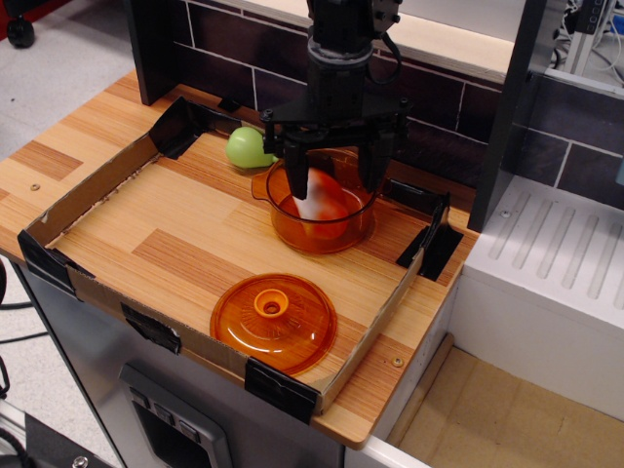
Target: Put sushi in pot
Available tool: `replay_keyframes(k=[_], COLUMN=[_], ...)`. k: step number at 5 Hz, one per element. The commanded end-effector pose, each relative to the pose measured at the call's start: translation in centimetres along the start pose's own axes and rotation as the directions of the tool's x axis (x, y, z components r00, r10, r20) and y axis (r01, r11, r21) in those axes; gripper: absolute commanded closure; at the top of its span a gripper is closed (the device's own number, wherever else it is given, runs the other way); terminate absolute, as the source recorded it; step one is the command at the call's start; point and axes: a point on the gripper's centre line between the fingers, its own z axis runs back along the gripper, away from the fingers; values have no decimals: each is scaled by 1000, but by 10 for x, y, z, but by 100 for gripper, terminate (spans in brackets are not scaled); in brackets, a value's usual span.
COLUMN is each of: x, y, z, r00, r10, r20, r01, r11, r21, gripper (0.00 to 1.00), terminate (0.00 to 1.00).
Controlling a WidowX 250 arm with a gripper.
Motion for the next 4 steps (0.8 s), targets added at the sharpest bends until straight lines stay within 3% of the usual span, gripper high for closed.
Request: replay_keyframes(k=[1,2,4], x=[-1,-5,-7], y=[-2,-2,-1], z=[80,102,112], r00=[1000,999,997], r10=[-3,-33,-71], r20=[25,6,-19], r01=[6,33,68], r11=[990,985,988], r21=[-143,-169,-139], gripper=[0,0,0], terminate=[0,0,0])
